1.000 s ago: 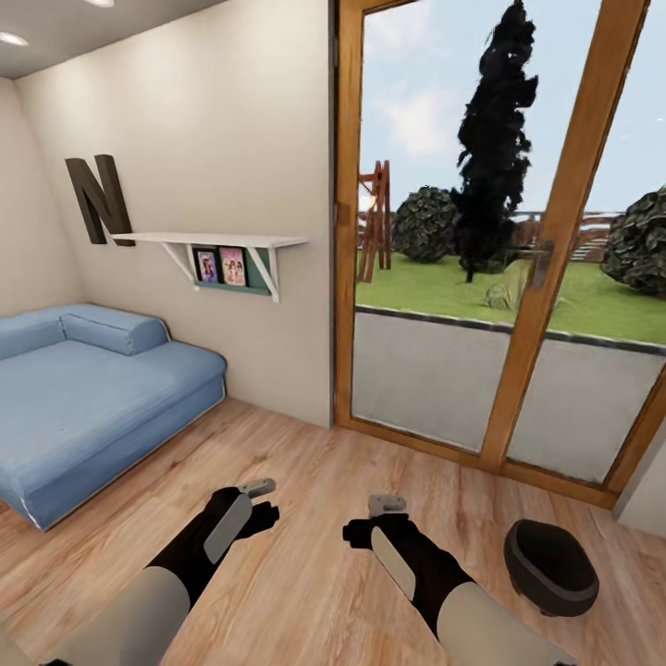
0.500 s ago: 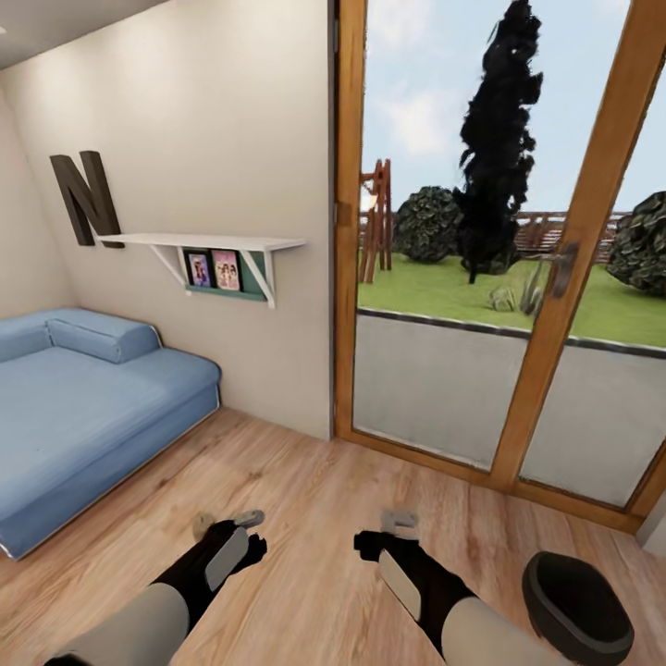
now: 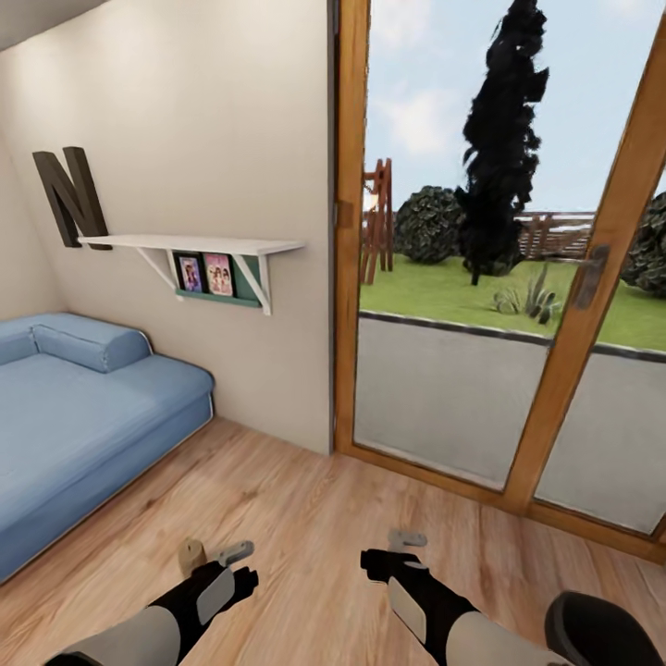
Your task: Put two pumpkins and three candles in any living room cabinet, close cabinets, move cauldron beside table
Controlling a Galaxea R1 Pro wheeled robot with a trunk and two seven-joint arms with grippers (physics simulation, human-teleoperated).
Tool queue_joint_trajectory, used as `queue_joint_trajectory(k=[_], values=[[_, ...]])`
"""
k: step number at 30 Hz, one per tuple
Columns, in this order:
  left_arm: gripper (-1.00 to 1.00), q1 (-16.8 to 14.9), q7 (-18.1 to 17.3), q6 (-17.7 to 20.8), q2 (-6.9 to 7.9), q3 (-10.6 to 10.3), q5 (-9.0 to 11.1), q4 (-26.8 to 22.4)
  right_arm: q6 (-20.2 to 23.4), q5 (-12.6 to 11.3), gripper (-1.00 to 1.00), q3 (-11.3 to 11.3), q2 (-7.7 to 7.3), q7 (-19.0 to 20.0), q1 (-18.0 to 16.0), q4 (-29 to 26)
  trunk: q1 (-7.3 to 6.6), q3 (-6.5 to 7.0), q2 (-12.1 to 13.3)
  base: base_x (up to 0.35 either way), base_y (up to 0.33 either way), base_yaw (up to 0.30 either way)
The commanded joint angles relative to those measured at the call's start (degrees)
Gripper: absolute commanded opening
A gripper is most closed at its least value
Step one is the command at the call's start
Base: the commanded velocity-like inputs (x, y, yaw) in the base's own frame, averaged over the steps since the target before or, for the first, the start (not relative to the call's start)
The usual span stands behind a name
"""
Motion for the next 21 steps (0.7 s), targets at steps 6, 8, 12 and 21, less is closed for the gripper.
queue_joint_trajectory(k=[6,8,12,21], values=[[1.00,-0.1,0.2,0.0,-0.01,-0.5,0.5,0.2,-1.6,0.1,1.00,0.5,0.02,-0.3,0.0,1.8,0.03,-0.06,0.0,0.342,0.000,0.000],[1.00,-0.1,0.2,0.0,0.05,-0.5,0.5,0.3,-1.9,0.0,1.00,0.5,0.03,-0.3,0.0,2.4,0.03,-0.06,0.0,0.342,0.000,0.000],[1.00,-0.1,0.2,0.0,0.29,-0.5,0.5,0.3,-2.1,-0.4,1.00,0.5,-0.01,-0.4,0.0,2.5,0.03,-0.06,0.0,0.342,0.000,0.000],[1.00,-0.1,0.2,0.0,0.37,-0.6,0.5,0.3,-2.2,-0.6,1.00,0.5,0.05,-0.5,0.0,1.9,0.03,-0.06,0.0,0.342,0.027,0.006]])
